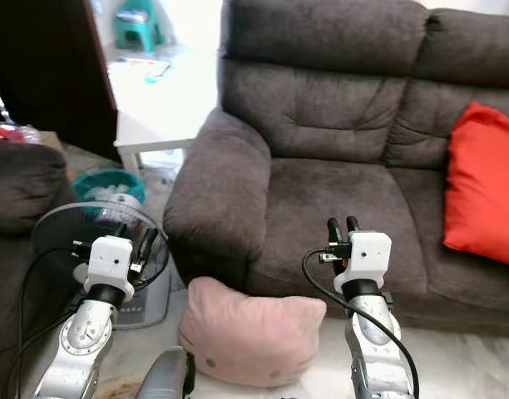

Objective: Move the pillow to the sofa from floor

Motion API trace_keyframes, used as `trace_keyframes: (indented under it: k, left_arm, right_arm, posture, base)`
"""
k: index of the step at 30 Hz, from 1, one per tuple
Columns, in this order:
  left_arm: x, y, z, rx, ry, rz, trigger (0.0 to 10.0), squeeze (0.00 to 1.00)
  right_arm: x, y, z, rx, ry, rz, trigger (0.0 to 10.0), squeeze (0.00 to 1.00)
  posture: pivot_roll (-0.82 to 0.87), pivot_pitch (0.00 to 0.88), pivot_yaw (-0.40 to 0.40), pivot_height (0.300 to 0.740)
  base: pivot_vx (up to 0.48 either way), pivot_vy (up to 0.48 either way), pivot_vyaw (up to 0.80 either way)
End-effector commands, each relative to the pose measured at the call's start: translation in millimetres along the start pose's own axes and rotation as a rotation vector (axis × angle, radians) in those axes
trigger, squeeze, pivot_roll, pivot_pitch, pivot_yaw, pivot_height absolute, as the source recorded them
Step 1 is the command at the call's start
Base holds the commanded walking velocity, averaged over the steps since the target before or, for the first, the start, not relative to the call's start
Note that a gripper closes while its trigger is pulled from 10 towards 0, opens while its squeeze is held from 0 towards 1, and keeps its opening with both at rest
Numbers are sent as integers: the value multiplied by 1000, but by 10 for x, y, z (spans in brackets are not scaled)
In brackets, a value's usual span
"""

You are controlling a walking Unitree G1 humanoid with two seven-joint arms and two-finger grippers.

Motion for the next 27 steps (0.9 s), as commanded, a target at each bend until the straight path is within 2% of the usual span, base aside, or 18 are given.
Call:
trace_keyframes:
  k: [1,6,16,22,27]
  left_arm:
    - [-11,72,38,-23,0,0,10000,0]
    - [-22,64,29,-20,-2,-2,10000,0]
    - [-23,59,26,-16,-4,-2,10000,0]
    - [-19,55,26,-15,-2,-1,10000,0]
    - [-21,53,30,-13,-3,-2,10000,0]
  right_arm:
    - [-48,43,3,-9,-14,-4,10000,0]
    - [-47,17,1,6,-16,-3,10000,0]
    - [-46,-5,2,16,-18,-2,10000,0]
    - [-41,-15,-4,17,-17,-4,10000,0]
    - [-35,-5,-4,9,-16,-2,10000,0]
  posture:
    - [96,15,-68,647]
    - [94,18,-67,647]
    - [95,26,-66,577]
    - [96,29,-66,553]
    - [98,29,-67,553]
  base:
    - [0,0,0]
    - [0,0,0]
    - [0,0,0]
    - [0,0,0]
    - [0,0,0]
Point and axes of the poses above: a point about 5 cm out from each wrist's last joint towards the gripper, its own z axis pointing out of the wrist towards the gripper, its own y axis along the axis of the wrist's last joint, x = y × z, the point moved 6 cm from there along z, pointing out of the wrist towards the gripper, and after that the axes turned 11 degrees about z, right-handed, at the moved point
